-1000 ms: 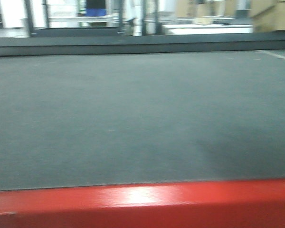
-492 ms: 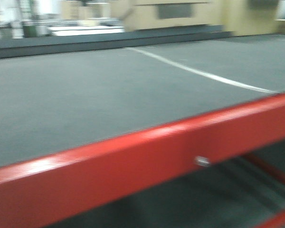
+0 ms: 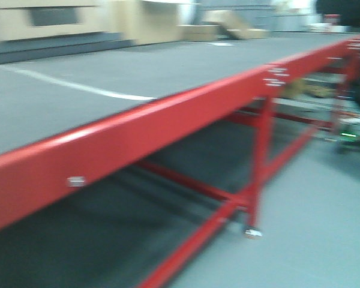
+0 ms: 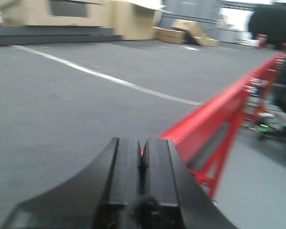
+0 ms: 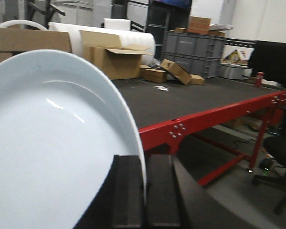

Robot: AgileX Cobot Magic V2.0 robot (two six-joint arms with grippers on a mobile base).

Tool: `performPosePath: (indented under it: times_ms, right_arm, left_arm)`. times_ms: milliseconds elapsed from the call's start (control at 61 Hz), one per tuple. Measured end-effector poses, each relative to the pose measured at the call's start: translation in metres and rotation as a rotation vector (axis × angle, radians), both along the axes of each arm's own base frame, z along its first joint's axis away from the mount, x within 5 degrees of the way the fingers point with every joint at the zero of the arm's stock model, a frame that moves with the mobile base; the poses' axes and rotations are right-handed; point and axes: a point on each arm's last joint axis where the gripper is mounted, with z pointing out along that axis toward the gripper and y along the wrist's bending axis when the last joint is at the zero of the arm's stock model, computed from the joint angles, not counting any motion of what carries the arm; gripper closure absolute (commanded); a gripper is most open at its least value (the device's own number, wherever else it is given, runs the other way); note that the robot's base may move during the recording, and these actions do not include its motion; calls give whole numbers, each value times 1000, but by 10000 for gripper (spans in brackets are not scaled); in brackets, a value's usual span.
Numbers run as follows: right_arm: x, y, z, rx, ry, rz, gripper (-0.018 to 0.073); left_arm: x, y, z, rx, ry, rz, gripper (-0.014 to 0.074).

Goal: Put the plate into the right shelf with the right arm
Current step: 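Drive the base away from the table holding the plate in the right gripper, then drive toward the metal shelf with blue bins, plate held in right gripper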

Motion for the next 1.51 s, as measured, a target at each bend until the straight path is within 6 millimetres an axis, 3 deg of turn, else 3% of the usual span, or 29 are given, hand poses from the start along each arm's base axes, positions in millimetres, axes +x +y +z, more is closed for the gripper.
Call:
performPosePath:
  times_ms: [1508]
  right_arm:
    - [0, 0, 0, -1, -4, -1, 531]
  left_arm:
    - [0, 0, 0, 0, -2, 0, 643]
